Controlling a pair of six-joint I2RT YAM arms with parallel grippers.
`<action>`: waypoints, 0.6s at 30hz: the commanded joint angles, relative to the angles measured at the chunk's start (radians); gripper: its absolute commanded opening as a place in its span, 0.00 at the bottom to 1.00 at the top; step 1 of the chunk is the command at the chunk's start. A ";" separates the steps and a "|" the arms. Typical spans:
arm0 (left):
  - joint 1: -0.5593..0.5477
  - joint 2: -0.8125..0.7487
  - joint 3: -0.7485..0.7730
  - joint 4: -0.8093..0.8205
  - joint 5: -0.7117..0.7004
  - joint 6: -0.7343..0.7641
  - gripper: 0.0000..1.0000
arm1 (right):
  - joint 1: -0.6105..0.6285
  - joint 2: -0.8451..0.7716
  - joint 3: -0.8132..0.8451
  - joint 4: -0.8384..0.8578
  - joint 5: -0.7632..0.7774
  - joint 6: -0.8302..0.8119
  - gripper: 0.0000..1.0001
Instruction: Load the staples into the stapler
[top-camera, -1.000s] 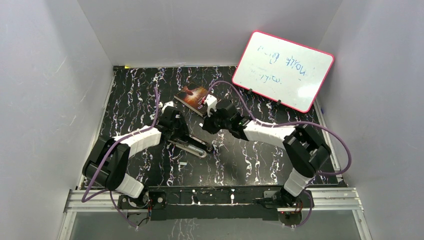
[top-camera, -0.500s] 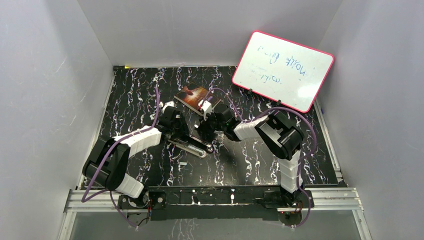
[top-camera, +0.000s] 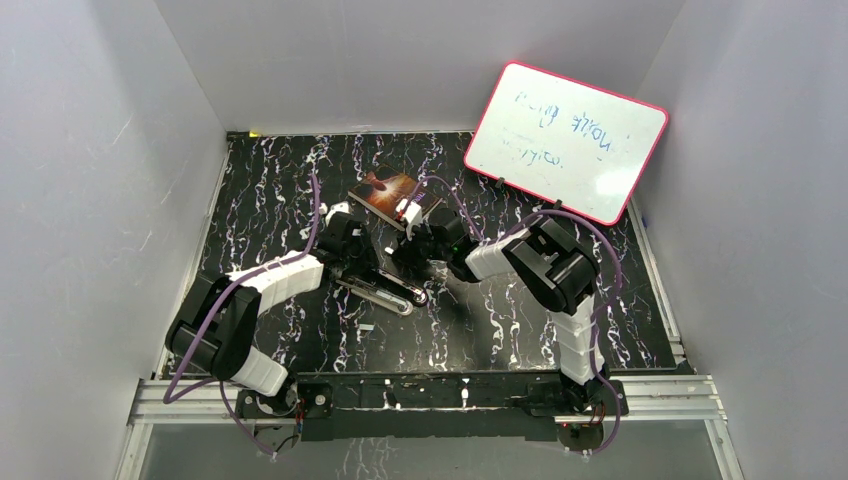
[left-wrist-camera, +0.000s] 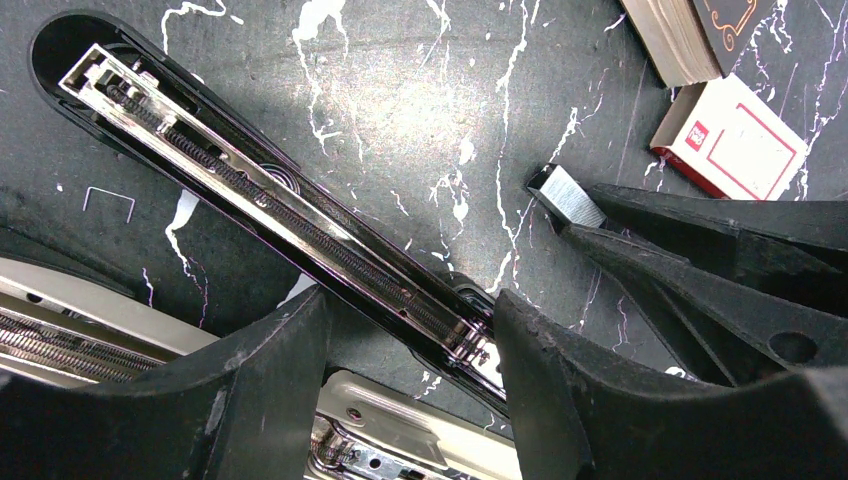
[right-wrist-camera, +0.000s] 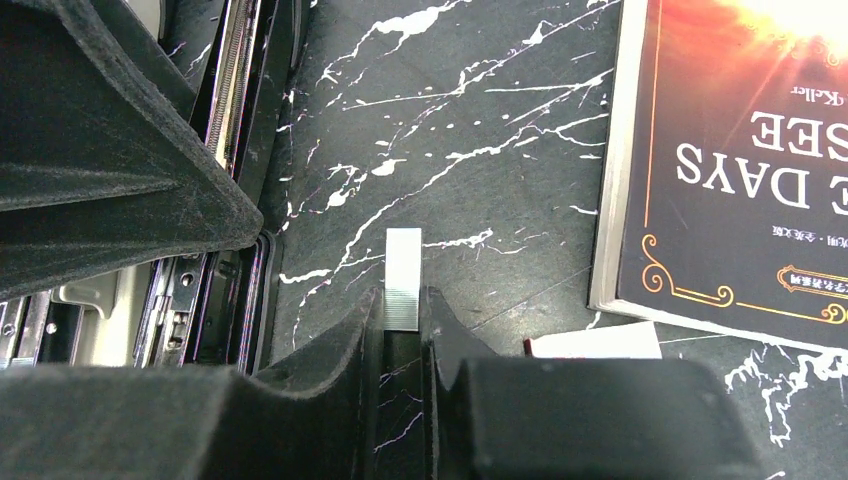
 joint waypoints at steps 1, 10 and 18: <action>-0.010 0.006 0.010 -0.062 -0.004 0.019 0.58 | -0.005 0.046 0.017 0.011 -0.005 -0.028 0.25; -0.010 0.005 0.011 -0.062 -0.006 0.023 0.59 | -0.004 0.061 -0.023 0.024 0.000 -0.037 0.37; -0.011 0.004 0.010 -0.062 -0.006 0.025 0.59 | -0.013 0.061 -0.043 0.023 0.001 -0.040 0.27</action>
